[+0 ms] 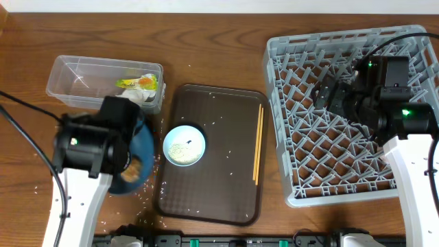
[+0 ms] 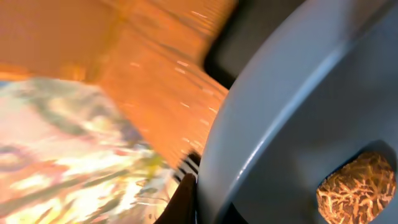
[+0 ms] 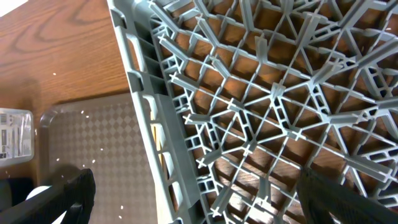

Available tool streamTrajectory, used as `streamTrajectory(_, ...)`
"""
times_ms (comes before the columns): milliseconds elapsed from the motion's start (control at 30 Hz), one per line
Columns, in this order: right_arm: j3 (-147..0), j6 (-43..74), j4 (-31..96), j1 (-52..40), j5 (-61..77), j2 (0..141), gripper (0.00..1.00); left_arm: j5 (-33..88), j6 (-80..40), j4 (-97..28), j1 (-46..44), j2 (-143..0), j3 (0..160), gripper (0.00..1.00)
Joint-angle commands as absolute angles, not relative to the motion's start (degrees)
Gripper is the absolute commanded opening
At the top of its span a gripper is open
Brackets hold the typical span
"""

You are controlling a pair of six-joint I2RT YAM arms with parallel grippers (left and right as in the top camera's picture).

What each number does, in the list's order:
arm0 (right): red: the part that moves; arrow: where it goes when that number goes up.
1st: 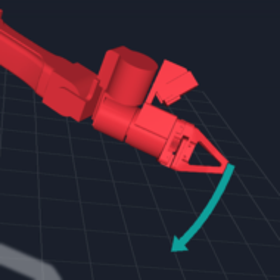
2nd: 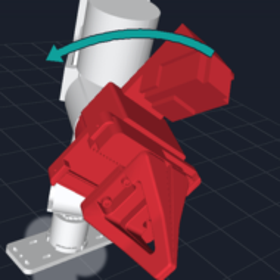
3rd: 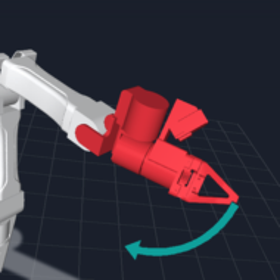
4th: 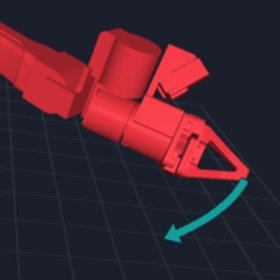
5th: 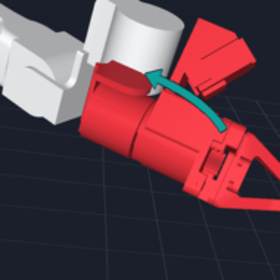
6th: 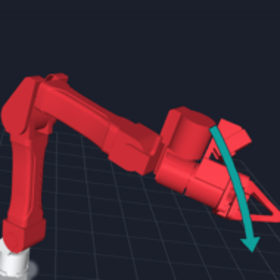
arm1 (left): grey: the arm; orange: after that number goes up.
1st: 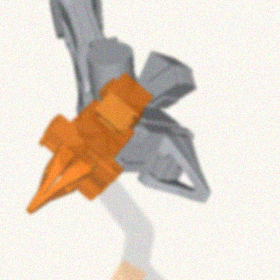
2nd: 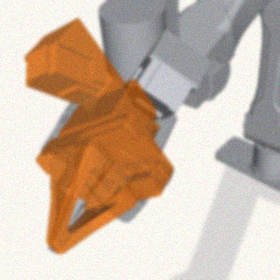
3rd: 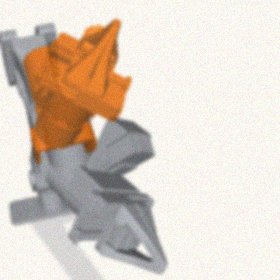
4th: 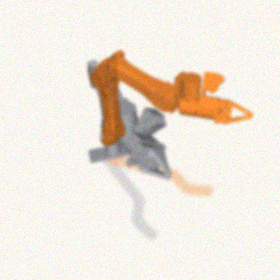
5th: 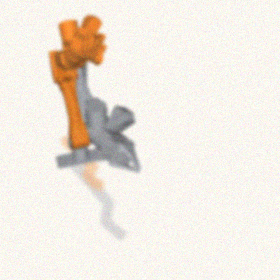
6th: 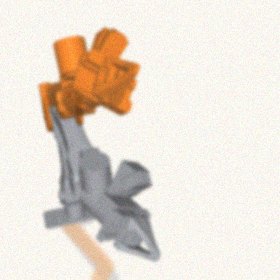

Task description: Sort waste into correct bins and load items into the dishwasher rack

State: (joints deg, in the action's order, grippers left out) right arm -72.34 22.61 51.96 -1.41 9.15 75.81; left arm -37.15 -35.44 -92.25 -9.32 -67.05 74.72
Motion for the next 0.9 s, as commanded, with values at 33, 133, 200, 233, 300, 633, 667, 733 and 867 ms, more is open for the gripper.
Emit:
streamTrajectory(33, -72.29, 23.14, 51.57, -1.96, 8.82, 76.16, 0.98, -50.68, -46.13, -95.64, -8.16, -70.24, 75.24, 0.06)
streamTrajectory(133, -72.29, 23.14, 51.18, -1.96, 8.82, 76.16, 0.98, -52.51, -46.87, -95.74, -8.14, -73.14, 75.24, 0.06)
streamTrajectory(200, -72.29, 23.14, 50.76, -1.96, 8.82, 76.16, 0.99, -54.24, -48.97, -95.2, -7.84, -75.5, 75.24, 0.06)
streamTrajectory(233, -72.29, 23.14, 50.43, -1.96, 8.82, 76.16, 0.99, -54.74, -49.17, -94.11, -7.73, -76.66, 75.24, 0.06)
streamTrajectory(300, -72.29, 23.14, 50.04, -1.96, 8.82, 76.16, 0.99, -54.3, -49.23, -93.51, -7.73, -79.11, 75.24, 0.06)
streamTrajectory(633, -72.29, 23.11, 49.91, -1.96, 8.8, 76.14, 0.99, -63.09, -50.33, -96.86, -6.74, -90.72, 75.0, 0.06)
streamTrajectory(667, -72.29, 23.11, 49.84, -1.96, 8.8, 76.16, 0.99, -64.34, -50.68, -96.86, -6.98, -90.85, 75.0, 0.06)
streamTrajectory(733, -72.29, 23.11, 49.43, -1.96, 8.8, 76.16, 0.99, -66.94, -50.68, -96.86, -7.09, -90.83, 75.0, 0.06)
streamTrajectory(867, -72.29, 23.14, 48.31, -1.96, 8.8, 76.16, 0.99, -67.31, -50.89, -96.84, -5.89, -90.83, 74.98, 0.06)
